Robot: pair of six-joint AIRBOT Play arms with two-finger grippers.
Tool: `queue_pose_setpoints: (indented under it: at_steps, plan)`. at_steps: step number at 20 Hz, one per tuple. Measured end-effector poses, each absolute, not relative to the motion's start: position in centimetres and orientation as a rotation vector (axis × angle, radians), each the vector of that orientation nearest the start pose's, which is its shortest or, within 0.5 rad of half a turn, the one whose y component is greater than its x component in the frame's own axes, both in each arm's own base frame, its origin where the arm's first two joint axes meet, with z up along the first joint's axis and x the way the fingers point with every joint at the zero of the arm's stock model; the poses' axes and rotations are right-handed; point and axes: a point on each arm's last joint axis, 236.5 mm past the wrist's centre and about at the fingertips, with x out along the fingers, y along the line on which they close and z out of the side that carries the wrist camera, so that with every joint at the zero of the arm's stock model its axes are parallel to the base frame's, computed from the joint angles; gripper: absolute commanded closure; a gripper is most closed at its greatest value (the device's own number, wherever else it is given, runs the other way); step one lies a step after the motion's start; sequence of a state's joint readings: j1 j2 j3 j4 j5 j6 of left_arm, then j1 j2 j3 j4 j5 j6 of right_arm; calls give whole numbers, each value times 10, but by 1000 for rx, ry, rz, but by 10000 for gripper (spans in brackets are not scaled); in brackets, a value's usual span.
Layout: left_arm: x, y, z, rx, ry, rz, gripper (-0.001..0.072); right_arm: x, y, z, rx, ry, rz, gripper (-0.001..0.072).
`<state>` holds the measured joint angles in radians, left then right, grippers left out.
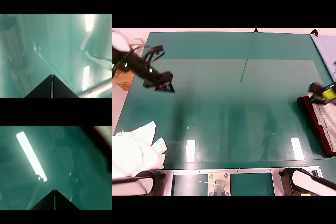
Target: Fold the shirts.
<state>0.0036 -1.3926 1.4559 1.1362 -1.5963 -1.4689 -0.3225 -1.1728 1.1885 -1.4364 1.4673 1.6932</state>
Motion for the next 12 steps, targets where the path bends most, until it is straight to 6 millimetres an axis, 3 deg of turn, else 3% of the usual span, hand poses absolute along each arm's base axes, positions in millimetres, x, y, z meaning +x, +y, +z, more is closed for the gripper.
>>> queue_pose_setpoints:
  at_steps: [3,6,8,12]
  plan:
    - [284,-99,54,-259,1491,-405,687,269,-10,13,388,1435,-115,701]
    - [237,-99,38,-268,1487,-391,687,246,34,-1,387,1399,4,701]
    - [221,-98,31,-270,1489,-385,687,239,49,-4,386,1378,48,701]
    - [211,-98,25,-281,1487,-374,687,233,62,-6,392,1361,87,701]
